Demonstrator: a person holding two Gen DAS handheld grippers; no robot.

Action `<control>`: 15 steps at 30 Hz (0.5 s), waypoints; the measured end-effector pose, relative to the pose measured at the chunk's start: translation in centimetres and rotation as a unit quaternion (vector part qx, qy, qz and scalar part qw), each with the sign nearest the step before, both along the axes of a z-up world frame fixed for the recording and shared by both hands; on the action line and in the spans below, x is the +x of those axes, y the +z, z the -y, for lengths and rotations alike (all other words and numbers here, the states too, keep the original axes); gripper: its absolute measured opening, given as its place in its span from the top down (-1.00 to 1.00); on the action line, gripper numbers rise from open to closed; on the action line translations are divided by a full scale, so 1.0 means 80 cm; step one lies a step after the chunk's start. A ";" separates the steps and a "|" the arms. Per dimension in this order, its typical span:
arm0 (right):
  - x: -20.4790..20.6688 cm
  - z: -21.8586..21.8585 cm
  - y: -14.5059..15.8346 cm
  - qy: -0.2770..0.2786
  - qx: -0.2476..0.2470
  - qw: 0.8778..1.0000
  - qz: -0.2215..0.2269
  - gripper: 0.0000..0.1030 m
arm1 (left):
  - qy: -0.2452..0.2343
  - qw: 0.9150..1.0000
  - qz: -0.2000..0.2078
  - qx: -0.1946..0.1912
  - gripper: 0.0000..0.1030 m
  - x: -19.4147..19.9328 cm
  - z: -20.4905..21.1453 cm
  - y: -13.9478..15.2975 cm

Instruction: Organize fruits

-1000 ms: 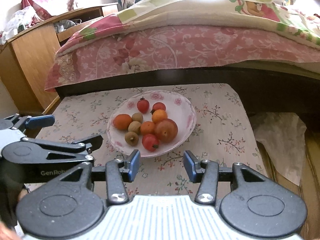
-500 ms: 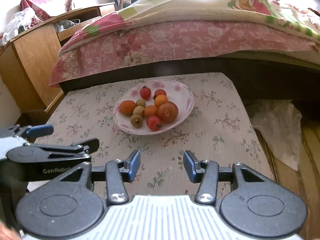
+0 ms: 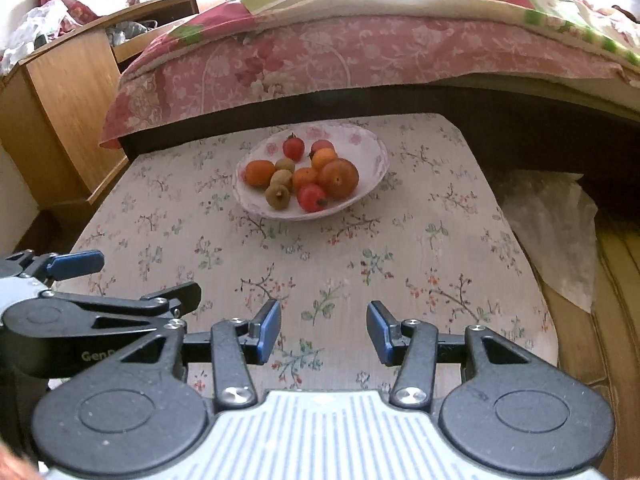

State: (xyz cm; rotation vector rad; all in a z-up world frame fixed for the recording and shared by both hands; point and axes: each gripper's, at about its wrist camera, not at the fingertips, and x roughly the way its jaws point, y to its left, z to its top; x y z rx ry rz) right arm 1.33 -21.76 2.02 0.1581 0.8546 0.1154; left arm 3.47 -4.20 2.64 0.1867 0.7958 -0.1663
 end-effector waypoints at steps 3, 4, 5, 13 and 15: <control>-0.007 0.000 -0.001 -0.003 0.002 1.000 -0.002 0.08 | 0.001 1.000 -0.003 -0.005 -1.00 -0.006 -0.002 -0.001; -0.009 0.000 0.000 -0.004 0.003 1.000 -0.002 0.08 | 0.002 1.000 -0.005 -0.007 -1.00 -0.008 -0.002 -0.002; -0.011 0.000 0.000 -0.004 0.004 1.000 -0.003 0.08 | 0.002 1.000 -0.005 -0.008 -1.00 -0.010 -0.003 -0.002; -0.027 -0.004 -0.002 -0.005 0.008 1.000 -0.010 0.08 | 0.007 1.000 -0.014 -0.014 -1.00 -0.025 -0.008 -0.004; -0.029 -0.006 -0.003 -0.004 0.007 1.000 -0.012 0.08 | 0.007 1.000 -0.015 -0.014 -1.00 -0.028 -0.009 -0.004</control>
